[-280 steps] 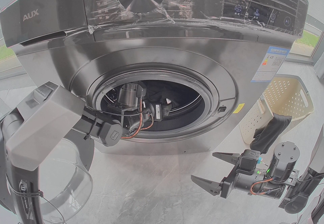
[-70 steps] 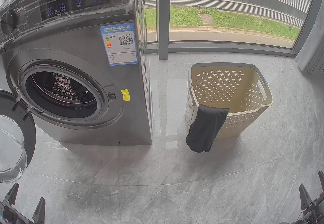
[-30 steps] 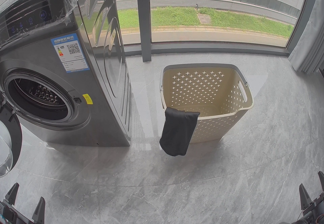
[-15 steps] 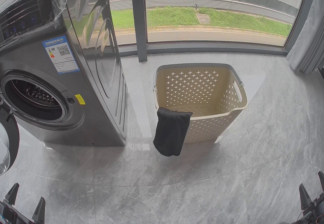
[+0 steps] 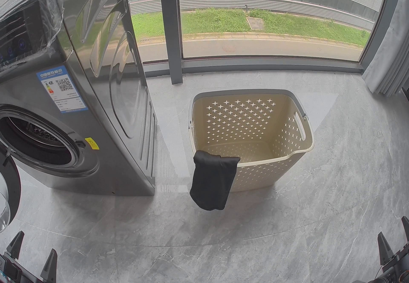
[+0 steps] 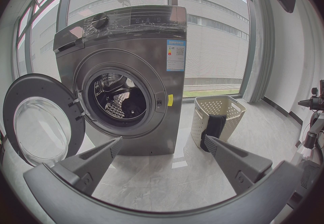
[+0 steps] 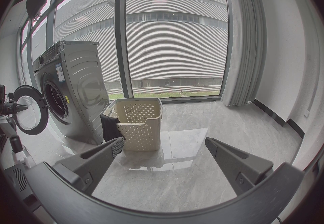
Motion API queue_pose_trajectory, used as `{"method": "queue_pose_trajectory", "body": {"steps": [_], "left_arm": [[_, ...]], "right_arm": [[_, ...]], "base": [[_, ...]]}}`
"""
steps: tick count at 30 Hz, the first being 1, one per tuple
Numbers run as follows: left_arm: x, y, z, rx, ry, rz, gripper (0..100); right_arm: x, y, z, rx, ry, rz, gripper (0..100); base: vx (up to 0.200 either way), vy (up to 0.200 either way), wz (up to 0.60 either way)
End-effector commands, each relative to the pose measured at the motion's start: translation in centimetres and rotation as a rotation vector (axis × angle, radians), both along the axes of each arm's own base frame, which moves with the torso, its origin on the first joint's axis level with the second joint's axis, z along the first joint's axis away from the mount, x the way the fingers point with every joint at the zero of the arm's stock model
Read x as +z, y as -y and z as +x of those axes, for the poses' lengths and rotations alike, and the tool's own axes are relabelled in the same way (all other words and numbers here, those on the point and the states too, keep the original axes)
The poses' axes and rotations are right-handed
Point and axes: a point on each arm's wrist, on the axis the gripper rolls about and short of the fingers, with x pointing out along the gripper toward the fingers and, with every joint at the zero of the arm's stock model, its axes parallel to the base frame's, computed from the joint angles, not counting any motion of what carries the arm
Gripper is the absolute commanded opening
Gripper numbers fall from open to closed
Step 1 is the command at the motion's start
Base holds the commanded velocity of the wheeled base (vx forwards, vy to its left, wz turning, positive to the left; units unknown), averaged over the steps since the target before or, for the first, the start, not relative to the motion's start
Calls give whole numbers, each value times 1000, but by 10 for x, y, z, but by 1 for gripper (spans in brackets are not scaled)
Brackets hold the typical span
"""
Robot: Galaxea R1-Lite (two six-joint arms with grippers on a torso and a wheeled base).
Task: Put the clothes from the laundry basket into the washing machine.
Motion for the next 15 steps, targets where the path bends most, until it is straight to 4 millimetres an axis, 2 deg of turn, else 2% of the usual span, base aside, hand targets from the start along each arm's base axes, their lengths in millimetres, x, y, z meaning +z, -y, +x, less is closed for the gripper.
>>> {"method": "queue_pose_trajectory", "body": {"steps": [1,9,11,12,13,15], "left_arm": [[-4,0,0,-1,-7,0,100],[-4,0,0,-1,-7,0,100],[-4,0,0,-1,-7,0,100],[-4,0,0,-1,-7,0,100],[-4,0,0,-1,-7,0,100],[-4,0,0,1,-7,1,100]], "right_arm": [[-5,0,0,0,-2,0,100],[-5,0,0,1,-5,4,100],[-1,0,-1,4,23,6,100],[5,0,-2,6,49,6,100],[35,0,-13,17,173,20,100],[65,1,-14,60,182,54,100]], "base": [[0,0,0],[0,0,0],[0,0,0],[0,0,0],[0,0,0],[0,0,0]]}}
